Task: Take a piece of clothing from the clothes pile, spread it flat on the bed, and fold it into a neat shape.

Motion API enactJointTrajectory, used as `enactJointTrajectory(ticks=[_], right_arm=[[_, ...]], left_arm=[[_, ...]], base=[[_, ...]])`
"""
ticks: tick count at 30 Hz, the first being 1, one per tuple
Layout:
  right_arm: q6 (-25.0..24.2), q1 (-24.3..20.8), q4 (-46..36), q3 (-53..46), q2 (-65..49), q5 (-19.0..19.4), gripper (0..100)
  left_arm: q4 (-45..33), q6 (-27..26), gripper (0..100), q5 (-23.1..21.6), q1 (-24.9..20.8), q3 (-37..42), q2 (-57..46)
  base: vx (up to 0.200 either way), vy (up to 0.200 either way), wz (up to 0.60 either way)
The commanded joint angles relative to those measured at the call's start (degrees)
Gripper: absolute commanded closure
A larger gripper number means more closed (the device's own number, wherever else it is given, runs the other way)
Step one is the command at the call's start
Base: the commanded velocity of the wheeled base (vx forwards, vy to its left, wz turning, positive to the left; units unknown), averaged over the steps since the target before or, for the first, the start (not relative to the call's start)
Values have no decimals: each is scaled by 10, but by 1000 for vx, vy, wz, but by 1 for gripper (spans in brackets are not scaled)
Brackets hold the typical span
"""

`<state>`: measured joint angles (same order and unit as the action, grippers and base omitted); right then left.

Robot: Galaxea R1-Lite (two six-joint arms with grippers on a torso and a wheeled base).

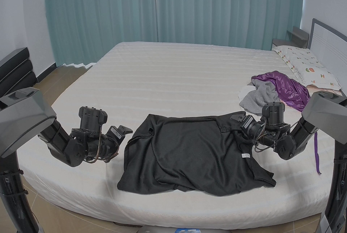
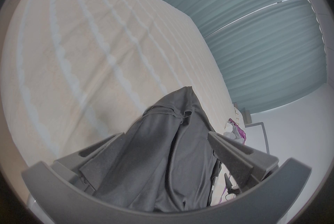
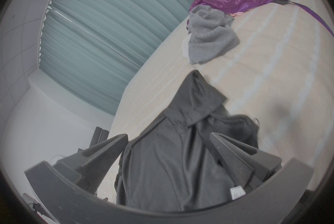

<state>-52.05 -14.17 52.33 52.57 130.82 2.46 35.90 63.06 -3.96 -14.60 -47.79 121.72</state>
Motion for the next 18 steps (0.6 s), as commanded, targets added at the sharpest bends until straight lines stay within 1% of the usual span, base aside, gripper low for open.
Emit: enactJointTrajectory(ticks=[1,4,5,6,7,9,13,18], right_arm=[[-1,-13,4,-102,-74,0,0],[-4,-12,41,-161,-111,0,0],[-4,-12,41,-161,-111,0,0],[-3,-11,76,-210,-136,4,0],[-2,-11,87,-229,-141,6,0],[-1,-12,104,-261,-150,5,0],[-3,-10,110,-295,-164,7,0],[-4,-10,112,-327,-165,8,0]], left_arm=[[60,8,0,-5,-22,103,-55],[87,6,0,-3,-38,142,-68],[87,6,0,-3,-38,142,-68],[97,5,0,1,-47,163,-74],[100,4,0,2,-50,171,-77],[102,4,0,1,-53,187,-87],[102,4,0,-1,-53,199,-90],[102,6,0,-4,-54,219,-85]], base=[[0,0,0],[0,0,0],[0,0,0],[0,0,0],[0,0,0],[0,0,0],[0,0,0],[-200,0,0]])
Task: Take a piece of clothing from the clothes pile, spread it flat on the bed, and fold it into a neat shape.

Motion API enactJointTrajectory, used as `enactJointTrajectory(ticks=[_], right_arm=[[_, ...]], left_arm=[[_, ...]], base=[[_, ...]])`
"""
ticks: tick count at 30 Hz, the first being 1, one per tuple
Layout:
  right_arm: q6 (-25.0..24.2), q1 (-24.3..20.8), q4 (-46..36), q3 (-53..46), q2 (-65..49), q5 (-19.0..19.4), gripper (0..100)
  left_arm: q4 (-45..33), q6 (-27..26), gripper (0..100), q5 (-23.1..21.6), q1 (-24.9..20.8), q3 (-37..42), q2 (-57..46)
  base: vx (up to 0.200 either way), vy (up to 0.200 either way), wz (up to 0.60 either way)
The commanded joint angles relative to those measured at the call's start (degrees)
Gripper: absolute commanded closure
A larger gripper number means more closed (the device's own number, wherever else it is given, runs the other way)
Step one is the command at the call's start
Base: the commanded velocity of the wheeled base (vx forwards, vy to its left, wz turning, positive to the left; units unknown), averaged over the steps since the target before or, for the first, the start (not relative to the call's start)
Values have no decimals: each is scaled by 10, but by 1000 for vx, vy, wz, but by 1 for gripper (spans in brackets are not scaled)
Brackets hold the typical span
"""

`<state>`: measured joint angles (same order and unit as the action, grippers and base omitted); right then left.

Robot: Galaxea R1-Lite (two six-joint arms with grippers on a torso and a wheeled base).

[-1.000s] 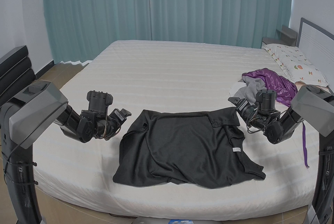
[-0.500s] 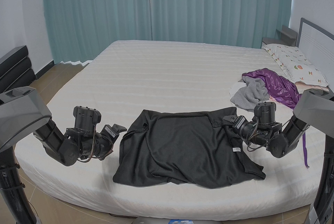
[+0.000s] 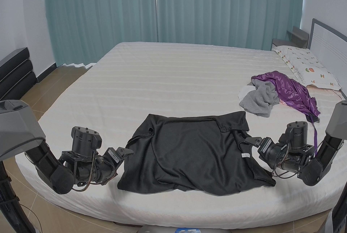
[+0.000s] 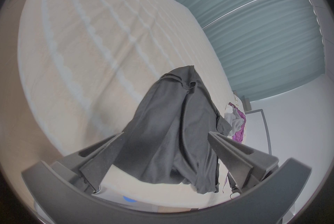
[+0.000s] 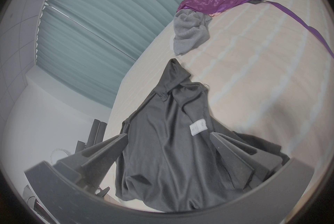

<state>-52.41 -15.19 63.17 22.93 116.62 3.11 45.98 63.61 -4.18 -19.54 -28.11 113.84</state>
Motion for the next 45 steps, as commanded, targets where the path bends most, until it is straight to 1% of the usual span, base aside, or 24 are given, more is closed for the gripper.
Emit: enactJointTrajectory(ticks=[1,4,16,28,30,35,37,40,42,45], right_arm=[[-2,-1,4,-34,-21,1,0],[-2,-1,4,-41,-17,1,0],[-4,-10,5,-54,-31,1,0],[-3,-11,4,-54,-30,1,0],[-3,-11,5,-54,-30,1,0],[-3,-11,5,-57,-30,1,0],[-3,-11,5,-57,-31,1,0],[-3,-11,4,-57,-29,1,0],[-3,-11,4,-57,-28,1,0],[-3,-11,4,-57,-29,1,0]], left_arm=[[2,-1,0,1,-5,24,-4],[2,0,0,-1,-5,28,-5],[22,5,0,-2,-11,46,-4],[22,5,0,-1,-13,46,-9],[22,2,0,1,-14,46,-9],[22,-5,0,13,-16,51,-2],[20,-10,0,33,-16,52,-2],[15,-35,0,59,-16,55,2],[17,-48,0,65,-16,61,19],[21,-54,0,71,-16,56,53]], base=[[-200,0,0],[-200,0,0],[0,0,0],[0,-200,0],[0,0,0],[0,0,0],[0,0,0],[0,0,0],[0,0,0],[0,0,0]])
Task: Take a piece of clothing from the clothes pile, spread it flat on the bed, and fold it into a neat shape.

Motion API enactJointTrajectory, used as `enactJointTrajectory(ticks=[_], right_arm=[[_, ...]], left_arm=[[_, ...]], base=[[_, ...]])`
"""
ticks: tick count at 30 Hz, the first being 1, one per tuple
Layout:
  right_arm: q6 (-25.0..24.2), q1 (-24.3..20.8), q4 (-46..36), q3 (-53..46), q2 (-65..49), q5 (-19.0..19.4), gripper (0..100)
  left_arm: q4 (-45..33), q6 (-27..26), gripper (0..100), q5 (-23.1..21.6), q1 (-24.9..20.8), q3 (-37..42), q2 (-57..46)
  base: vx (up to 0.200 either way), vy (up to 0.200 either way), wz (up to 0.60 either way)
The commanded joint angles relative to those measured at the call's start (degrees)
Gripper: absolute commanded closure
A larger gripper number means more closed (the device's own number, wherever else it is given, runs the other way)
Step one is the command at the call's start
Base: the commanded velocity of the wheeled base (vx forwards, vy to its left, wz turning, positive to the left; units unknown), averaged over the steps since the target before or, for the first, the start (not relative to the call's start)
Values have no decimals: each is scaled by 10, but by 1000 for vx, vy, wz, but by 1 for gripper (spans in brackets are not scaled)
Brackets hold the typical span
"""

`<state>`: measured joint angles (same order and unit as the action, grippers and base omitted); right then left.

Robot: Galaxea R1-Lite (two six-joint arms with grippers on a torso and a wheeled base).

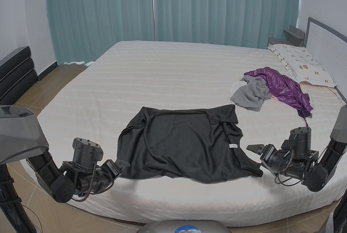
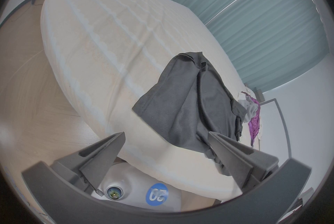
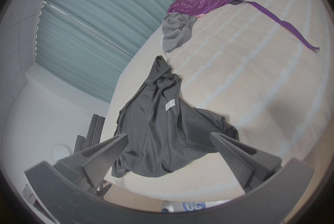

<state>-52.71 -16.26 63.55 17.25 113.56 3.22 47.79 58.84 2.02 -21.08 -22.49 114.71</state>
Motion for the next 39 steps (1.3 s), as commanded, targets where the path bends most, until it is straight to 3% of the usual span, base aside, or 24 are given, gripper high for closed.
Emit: enactJointTrajectory(ticks=[1,17,18,34,39], right_arm=[[0,0,0,0,2,0,0],[0,0,0,0,8,0,0],[0,0,0,0,8,0,0],[0,1,0,-1,5,0,0],[3,2,0,-6,2,0,0]], left_arm=[[4,-6,0,13,0,-4,51],[5,-5,0,26,19,-42,95],[5,-5,100,26,19,-42,95],[0,-7,100,32,28,-37,41],[-6,-33,100,43,49,-35,-5]], base=[[0,0,0],[0,0,0],[0,0,0],[0,0,0],[0,0,0]])
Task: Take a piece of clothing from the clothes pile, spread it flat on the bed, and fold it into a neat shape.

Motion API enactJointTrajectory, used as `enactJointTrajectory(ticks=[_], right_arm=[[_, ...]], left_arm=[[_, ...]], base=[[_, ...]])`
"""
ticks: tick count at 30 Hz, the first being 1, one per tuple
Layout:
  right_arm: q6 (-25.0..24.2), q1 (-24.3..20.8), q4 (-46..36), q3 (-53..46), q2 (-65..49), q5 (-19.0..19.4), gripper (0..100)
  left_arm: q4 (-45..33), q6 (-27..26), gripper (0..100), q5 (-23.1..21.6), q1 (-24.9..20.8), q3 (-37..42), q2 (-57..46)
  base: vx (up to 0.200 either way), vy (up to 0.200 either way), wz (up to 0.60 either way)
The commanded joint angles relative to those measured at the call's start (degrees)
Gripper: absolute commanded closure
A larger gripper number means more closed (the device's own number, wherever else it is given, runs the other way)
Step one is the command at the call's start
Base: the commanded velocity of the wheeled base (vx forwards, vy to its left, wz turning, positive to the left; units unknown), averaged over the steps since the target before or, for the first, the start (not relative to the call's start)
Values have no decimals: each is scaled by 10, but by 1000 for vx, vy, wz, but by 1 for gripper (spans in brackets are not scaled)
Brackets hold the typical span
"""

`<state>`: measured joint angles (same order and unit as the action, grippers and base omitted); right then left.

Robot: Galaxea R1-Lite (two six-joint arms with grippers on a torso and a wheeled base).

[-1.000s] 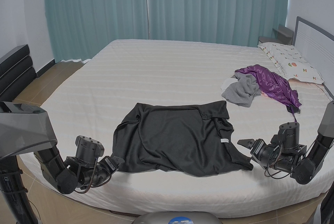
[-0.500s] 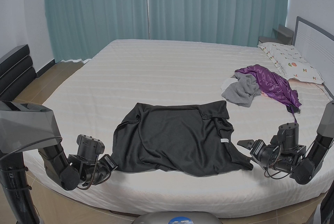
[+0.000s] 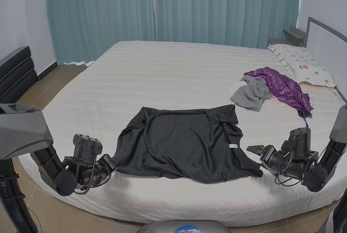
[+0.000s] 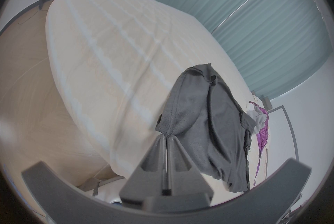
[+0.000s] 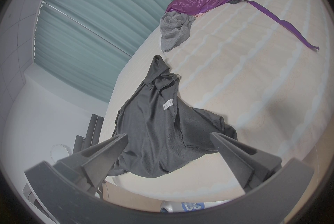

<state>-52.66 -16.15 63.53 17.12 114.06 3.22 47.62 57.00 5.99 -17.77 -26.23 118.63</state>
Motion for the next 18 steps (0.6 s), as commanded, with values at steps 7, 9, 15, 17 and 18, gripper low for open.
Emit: enactJointTrajectory(ticks=[7,9,15,17,18], right_arm=[[23,4,-2,-21,6,6,0],[47,4,-2,-30,13,7,0],[67,1,-1,-32,54,6,0],[72,0,0,-31,62,6,0],[77,0,0,-30,63,6,0]], left_arm=[[-38,-30,100,3,35,7,-89],[-38,-29,100,3,34,7,-89],[-39,-30,100,3,39,7,-92],[-40,-38,100,3,42,7,-92],[-40,-44,100,3,43,7,-91]], base=[[0,0,0],[0,0,0],[0,0,0],[0,0,0],[0,0,0]])
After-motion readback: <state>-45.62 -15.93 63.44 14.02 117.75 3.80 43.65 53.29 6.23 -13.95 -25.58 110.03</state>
